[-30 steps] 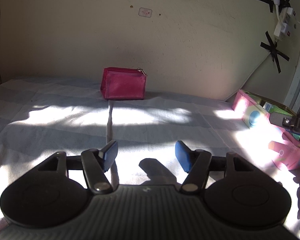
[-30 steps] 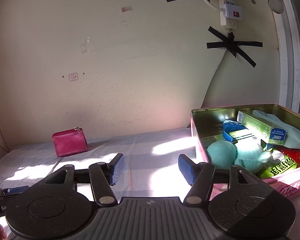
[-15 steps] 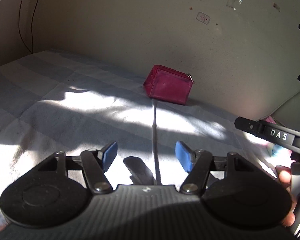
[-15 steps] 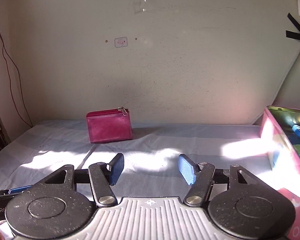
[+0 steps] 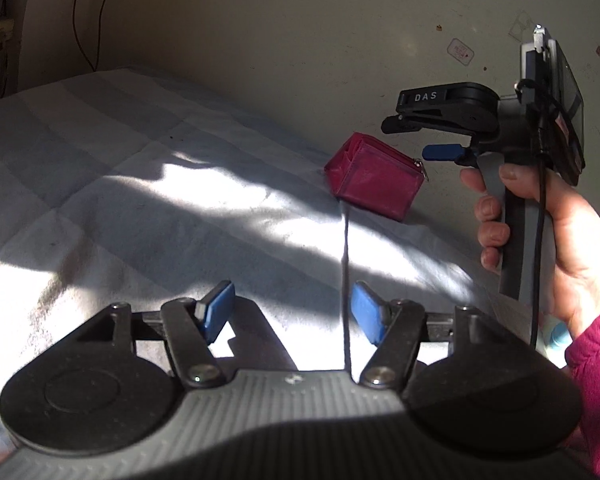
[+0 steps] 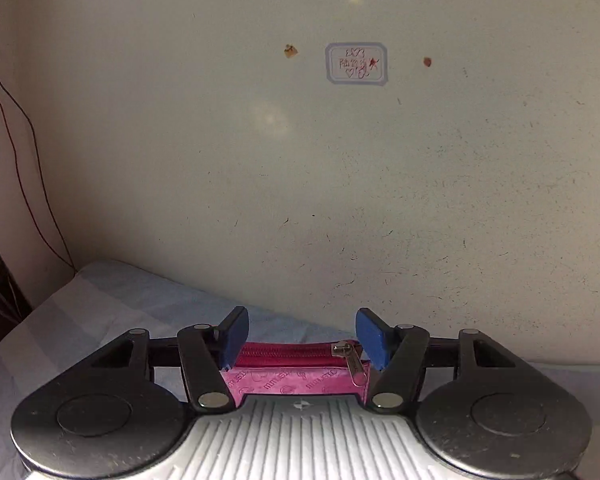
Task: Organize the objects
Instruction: 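Grasp the magenta wallet with the right gripper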
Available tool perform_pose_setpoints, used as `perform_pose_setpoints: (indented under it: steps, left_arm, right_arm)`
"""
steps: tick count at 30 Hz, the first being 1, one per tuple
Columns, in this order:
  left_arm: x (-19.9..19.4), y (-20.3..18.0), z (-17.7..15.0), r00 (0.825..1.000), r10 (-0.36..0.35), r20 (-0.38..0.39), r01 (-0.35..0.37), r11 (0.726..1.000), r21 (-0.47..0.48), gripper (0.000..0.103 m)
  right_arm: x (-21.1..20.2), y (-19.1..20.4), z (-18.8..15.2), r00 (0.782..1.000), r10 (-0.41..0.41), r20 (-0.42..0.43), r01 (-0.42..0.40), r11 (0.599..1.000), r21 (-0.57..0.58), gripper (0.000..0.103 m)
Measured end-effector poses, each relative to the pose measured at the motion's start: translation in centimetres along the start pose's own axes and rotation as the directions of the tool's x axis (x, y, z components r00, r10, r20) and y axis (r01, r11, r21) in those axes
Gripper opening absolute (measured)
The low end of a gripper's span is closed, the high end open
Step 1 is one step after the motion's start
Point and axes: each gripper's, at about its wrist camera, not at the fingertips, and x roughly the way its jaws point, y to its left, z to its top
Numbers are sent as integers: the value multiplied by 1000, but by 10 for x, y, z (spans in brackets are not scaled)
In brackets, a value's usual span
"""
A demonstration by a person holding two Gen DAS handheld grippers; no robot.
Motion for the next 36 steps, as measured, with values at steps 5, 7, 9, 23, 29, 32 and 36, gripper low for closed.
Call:
perform_pose_setpoints:
  steps: [5,7,9,23,29,32,36]
  left_arm:
    - [1,1,1,1000,12,5,-12,1000,-3,66]
    - [1,3,2,1000,14,7,-13,1000,-14,66]
    - [0,5,2,1000,14,10,-14,1000,-28,66]
    - [4,4,1,999,28,15,-28,1000,-9,66]
    - [4,2,1,999,31,15,-30,1000,-3,66]
    - [4,2,1,999,30,15,-30,1000,-3,66]
    - [4,3,1,999,31,16,-31,1000,-6,66]
  right_arm:
    - [18,8,-5,994,-19,-112,11,997,-75,41]
    - [6,7,-20,995,-1,-99,-7,996,-88,40]
    - [-16,9,-35,998,9,-69,-17,994,-112,42]
    - [-57,-38,-73,999,43,13,-43,998,49,50]
    - [-23,-71,-73,987,159,-33,-144,950,277,51]
    - [-15,-83,-79,965,260,-26,-233,899,370,18]
    - [-28,-70,-82,962,273,-21,-253,916,311,0]
